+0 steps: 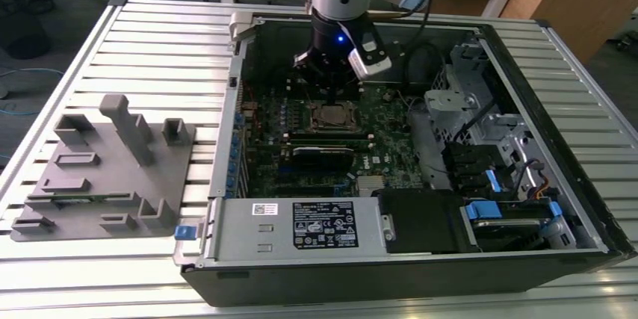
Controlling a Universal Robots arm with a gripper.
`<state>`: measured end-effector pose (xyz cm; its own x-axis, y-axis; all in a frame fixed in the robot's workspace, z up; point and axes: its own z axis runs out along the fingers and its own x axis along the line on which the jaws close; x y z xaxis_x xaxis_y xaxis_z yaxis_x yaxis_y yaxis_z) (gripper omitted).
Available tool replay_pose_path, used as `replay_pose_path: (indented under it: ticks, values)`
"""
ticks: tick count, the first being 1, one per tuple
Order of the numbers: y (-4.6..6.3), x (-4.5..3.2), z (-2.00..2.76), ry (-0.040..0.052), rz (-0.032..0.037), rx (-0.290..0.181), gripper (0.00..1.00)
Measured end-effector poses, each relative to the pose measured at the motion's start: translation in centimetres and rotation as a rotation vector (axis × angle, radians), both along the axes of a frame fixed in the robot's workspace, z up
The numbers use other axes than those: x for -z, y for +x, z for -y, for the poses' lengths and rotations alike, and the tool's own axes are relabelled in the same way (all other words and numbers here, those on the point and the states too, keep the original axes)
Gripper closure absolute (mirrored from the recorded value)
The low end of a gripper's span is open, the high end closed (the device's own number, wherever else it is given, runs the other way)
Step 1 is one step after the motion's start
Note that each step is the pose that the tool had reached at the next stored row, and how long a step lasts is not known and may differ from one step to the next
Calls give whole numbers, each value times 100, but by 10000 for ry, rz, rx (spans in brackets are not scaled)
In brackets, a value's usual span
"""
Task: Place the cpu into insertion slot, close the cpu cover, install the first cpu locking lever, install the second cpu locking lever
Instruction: 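Install the first cpu locking lever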
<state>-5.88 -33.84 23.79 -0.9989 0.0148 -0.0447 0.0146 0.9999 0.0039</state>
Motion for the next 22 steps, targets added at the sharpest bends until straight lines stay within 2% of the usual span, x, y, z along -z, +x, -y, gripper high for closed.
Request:
replay_pose_path:
  ticks: [16, 22]
  values:
    - [-382, 8, -5, 1, 34, 1, 89]
    - [-394, 8, -5, 0, 36, 0, 89]
